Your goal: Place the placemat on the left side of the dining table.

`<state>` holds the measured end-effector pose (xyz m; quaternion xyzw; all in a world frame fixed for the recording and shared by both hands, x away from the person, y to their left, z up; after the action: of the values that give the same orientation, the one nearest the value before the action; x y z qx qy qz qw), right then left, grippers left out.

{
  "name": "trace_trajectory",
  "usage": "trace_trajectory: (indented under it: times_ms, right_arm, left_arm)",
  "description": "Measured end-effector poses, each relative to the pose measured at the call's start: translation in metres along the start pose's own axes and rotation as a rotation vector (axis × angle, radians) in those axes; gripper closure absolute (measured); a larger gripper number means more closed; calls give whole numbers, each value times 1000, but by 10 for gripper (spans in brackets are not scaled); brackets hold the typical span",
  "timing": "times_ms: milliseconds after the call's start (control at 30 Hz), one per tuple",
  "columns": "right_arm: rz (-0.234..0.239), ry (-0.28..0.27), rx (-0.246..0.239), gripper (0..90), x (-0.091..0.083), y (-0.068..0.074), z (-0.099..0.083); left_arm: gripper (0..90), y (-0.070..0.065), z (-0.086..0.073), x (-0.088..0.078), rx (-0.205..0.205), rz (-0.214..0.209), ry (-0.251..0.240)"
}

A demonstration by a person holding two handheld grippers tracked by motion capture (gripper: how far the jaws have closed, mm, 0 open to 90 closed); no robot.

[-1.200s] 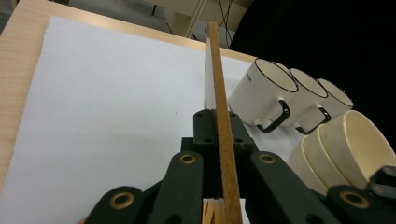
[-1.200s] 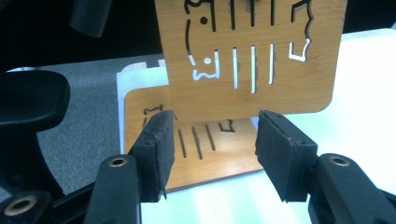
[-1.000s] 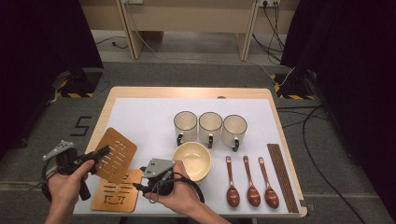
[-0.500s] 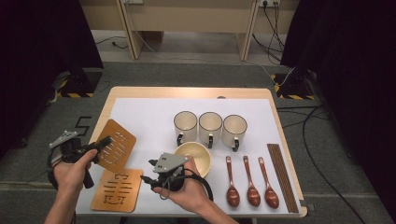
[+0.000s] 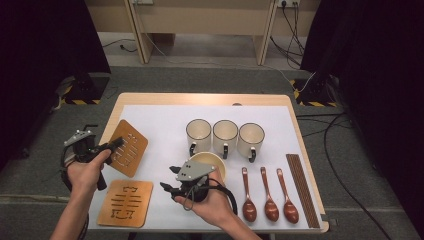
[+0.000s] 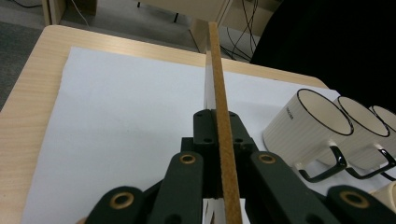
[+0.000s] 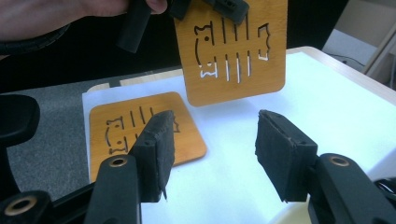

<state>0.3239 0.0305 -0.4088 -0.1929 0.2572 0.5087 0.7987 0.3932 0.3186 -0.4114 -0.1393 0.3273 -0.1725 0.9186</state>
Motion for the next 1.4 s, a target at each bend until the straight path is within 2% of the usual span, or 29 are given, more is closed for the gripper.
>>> trace_trajectory:
  times_ms: [333, 433, 467, 533, 567, 833, 1400]
  right_arm:
    - [-42, -20, 25, 473, -17, -12, -10]
    - [-53, -29, 48, 475, -23, -15, -14]
    - [-61, -34, 39, 476, -24, -17, -14]
    - [-64, -33, 65, 476, -28, -17, -17]
    - [-68, -34, 56, 475, -30, -19, -18]
    - [-105, -55, 83, 474, -44, -28, -27]
    - [-163, -71, 141, 471, -69, -44, -50]
  left_arm:
    - [856, -3, 11, 14, 12, 11, 4]
    - [856, -4, 14, 18, 17, 17, 2]
    - [856, -5, 15, 19, 20, 23, 1]
    - [856, -5, 17, 21, 18, 22, -2]
    - [856, -6, 19, 22, 17, 24, -3]
    - [856, -8, 28, 35, 26, 50, -5]
    - [856, -2, 41, 64, 13, 106, 13]
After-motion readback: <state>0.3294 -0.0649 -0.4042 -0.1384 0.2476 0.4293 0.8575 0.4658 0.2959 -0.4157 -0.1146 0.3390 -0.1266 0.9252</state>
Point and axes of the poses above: each handheld gripper's, and its own axes: x roughly forward along the jaws, z roughly out of its top, y roughly to its left, the point moved 3 cm from there along x, roughly forward along the jaws, and after that the axes turned 11 degrees about y, right-handed, at the moved point
